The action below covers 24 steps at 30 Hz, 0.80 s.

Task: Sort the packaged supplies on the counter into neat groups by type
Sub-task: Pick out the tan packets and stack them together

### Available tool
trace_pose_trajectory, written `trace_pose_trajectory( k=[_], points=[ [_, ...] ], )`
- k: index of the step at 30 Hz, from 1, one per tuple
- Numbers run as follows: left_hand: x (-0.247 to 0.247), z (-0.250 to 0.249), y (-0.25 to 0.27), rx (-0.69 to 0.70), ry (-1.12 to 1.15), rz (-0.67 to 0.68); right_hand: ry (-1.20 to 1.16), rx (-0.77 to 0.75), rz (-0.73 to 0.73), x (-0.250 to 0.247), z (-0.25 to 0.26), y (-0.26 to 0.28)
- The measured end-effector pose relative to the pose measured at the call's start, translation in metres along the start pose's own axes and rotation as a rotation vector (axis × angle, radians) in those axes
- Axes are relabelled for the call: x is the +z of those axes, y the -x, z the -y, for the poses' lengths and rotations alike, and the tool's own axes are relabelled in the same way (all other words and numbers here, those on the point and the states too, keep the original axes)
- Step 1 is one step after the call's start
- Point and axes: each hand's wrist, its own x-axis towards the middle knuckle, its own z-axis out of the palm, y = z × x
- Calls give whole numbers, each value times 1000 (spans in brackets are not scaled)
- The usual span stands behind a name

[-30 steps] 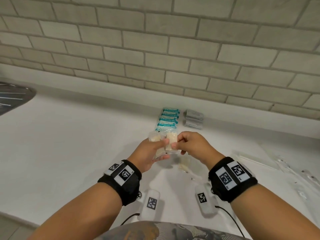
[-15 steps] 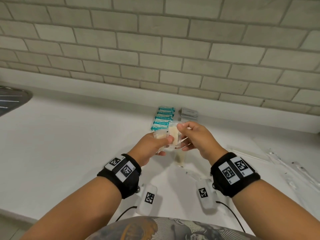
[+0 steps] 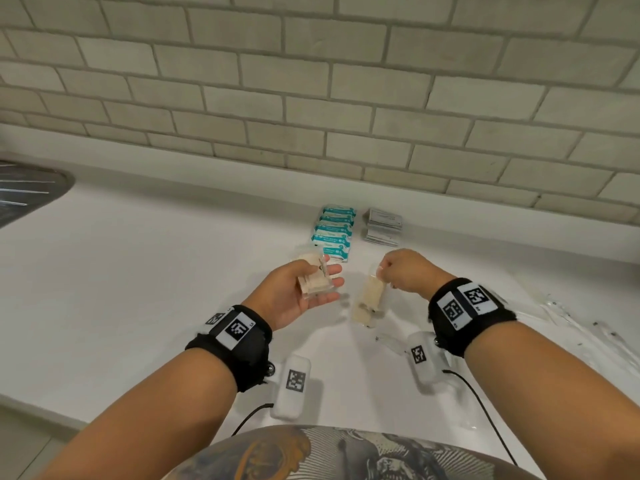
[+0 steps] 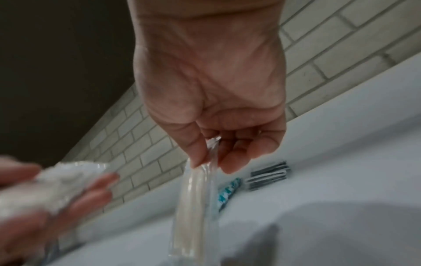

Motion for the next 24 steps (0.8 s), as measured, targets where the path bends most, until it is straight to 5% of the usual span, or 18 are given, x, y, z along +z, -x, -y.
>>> trace_pose_trajectory(
  k=[5, 10, 14, 24],
  points=[
    [1, 11, 3, 13, -97, 12, 84, 58, 6, 28, -8, -11],
    [-1, 15, -1, 59, -142, -56, -341, -17, -182, 21, 3, -1],
    [4, 20, -6, 97, -223, -95, -741, -81, -128, 14, 31, 22],
    [18, 24, -3, 136, -410, 20, -944, 14, -50, 15, 24, 45]
  ],
)
